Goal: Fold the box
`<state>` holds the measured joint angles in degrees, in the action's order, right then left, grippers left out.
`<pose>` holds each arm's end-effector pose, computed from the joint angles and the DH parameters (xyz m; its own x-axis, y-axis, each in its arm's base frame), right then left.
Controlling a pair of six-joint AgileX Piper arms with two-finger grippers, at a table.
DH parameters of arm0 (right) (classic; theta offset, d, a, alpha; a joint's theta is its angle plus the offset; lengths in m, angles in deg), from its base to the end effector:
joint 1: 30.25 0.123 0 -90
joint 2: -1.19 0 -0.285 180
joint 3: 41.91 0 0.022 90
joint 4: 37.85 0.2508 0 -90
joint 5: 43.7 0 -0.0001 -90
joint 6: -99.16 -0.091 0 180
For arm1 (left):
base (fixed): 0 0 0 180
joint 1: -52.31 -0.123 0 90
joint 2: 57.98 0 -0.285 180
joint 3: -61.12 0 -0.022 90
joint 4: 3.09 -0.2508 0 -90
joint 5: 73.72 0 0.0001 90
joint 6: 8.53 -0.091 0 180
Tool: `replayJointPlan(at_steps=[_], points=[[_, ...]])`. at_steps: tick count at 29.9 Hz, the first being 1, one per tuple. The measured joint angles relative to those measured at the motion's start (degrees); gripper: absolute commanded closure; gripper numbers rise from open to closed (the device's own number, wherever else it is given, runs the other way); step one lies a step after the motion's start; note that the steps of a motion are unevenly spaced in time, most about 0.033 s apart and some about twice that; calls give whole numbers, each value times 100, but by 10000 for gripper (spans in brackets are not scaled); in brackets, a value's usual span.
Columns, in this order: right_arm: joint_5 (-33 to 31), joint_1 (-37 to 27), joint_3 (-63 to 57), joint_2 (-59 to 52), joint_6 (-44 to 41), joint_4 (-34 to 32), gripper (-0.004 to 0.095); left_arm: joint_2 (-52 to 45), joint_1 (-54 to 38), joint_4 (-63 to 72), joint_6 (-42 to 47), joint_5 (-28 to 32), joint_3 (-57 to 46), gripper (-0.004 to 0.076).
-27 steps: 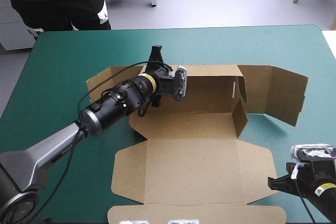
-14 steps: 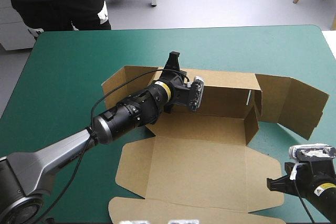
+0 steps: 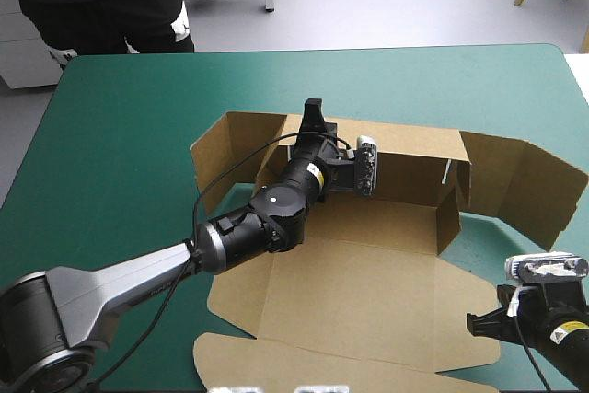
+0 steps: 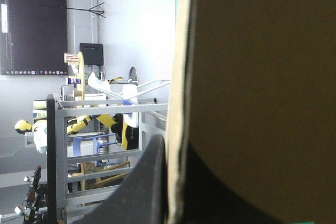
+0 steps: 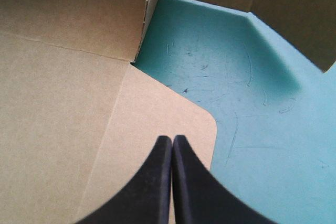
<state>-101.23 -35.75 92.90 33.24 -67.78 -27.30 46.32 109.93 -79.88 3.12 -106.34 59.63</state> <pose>0.0635 0.0080 0.2882 -0.6878 -0.0608 -0.7233 -0.1042 0.9944 0.0155 0.2484 -0.3024 0.3204 0.3111 0.9229 -0.2269 0.4060 0.0868 0.9097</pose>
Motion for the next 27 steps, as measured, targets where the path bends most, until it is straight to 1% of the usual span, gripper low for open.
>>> replayJointPlan(at_steps=[4, 9, 11, 16, 20, 22, 24, 25, 27], points=[[0, 0, 0, 0, 5, 0, 927, 0, 0, -288, 467, -163, 0, 734], [0, 0, 0, 0, 5, 0, 927, 4, 0, -330, 634, -577, 0, 734], [0, 0, 0, 0, 5, 0, 927, 4, 0, -330, 653, -651, 0, 734], [0, 0, 0, 0, 5, 0, 927, 13, 0, -394, 674, -600, -168, 734], [0, 0, 0, 0, 16, 0, 917, 43, 0, -738, 697, -512, -425, 734], [0, 0, 0, 0, 16, 0, 874, 43, 0, -838, 714, -497, -490, 734], [0, 0, 0, 0, 16, 0, 791, 43, 0, -908, 732, -485, -521, 734], [0, 0, 0, 0, 16, 0, 723, 43, 0, -938, 731, -479, -523, 734], [0, 0, 0, 0, 16, 0, 554, 43, 0, -978, 731, -473, -530, 734]])
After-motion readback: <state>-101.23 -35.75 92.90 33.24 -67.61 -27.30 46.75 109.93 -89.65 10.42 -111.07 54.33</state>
